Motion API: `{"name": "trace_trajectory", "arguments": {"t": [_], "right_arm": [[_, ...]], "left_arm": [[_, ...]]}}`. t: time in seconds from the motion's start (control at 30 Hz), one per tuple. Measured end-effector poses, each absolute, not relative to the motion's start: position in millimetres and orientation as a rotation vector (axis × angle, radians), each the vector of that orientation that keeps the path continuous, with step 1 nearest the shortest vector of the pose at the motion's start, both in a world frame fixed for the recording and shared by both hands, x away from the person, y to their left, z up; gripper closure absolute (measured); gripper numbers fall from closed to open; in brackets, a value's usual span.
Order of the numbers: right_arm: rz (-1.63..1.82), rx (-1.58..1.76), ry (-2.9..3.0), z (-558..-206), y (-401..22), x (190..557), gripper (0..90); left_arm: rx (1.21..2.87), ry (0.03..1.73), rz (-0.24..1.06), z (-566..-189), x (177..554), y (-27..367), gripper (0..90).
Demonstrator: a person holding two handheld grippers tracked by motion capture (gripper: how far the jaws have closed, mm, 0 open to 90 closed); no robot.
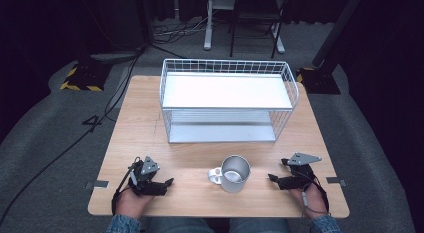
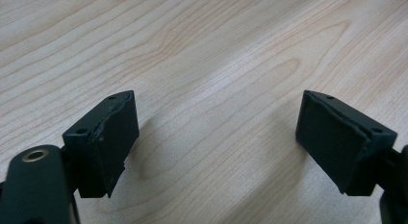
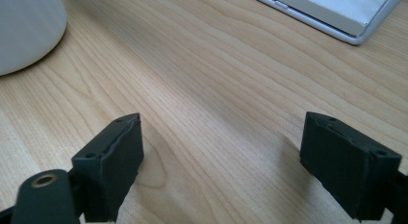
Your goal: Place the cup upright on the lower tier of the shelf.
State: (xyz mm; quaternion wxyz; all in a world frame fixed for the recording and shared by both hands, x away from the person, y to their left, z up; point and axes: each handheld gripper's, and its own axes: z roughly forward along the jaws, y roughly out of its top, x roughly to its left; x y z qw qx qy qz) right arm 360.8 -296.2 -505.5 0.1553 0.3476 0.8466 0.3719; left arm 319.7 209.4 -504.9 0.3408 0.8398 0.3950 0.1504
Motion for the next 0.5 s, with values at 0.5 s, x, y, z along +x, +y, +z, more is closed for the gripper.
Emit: {"name": "trace_trajectory", "arguments": {"t": [0.5], "right_arm": [[1.070,0.996,2.424,-505,-296,361,16.6]], "left_arm": [[2.101,0.975,0.401,-481,309,199,15.6]]}}
